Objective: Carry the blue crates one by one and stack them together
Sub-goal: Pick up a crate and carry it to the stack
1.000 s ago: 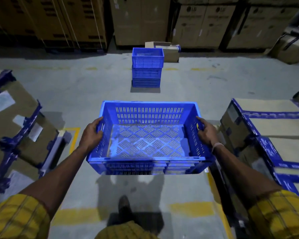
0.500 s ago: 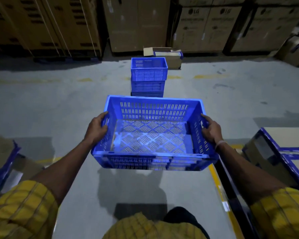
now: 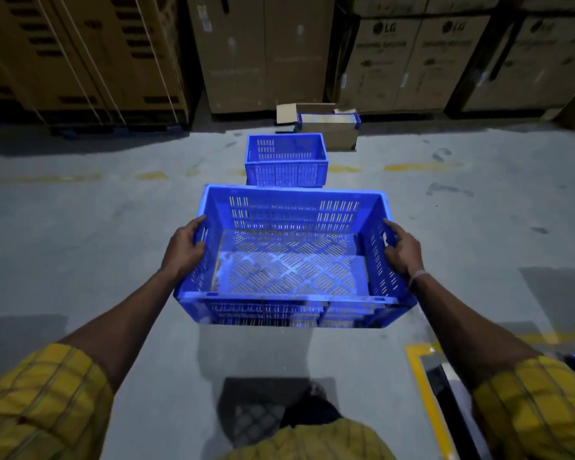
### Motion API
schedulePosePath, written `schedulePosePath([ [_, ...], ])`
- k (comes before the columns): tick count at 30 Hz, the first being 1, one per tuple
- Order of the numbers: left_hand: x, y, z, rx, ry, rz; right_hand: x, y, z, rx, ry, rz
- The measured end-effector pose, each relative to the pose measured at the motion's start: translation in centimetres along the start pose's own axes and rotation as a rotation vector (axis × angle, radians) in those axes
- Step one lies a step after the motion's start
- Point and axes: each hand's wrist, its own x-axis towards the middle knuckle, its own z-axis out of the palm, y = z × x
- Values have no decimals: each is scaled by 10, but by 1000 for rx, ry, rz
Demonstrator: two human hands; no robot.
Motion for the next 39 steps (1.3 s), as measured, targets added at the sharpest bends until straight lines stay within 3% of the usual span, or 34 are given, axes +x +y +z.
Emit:
schedulePosePath([
  [11, 225, 31, 45, -36, 43, -41, 247, -51, 16, -35, -58, -11],
  [26, 576, -9, 83, -74, -21, -55, 545, -136, 135, -74, -67, 41],
  [39, 805, -21, 146, -154, -51, -142, 794, -147, 219, -128, -106, 70],
])
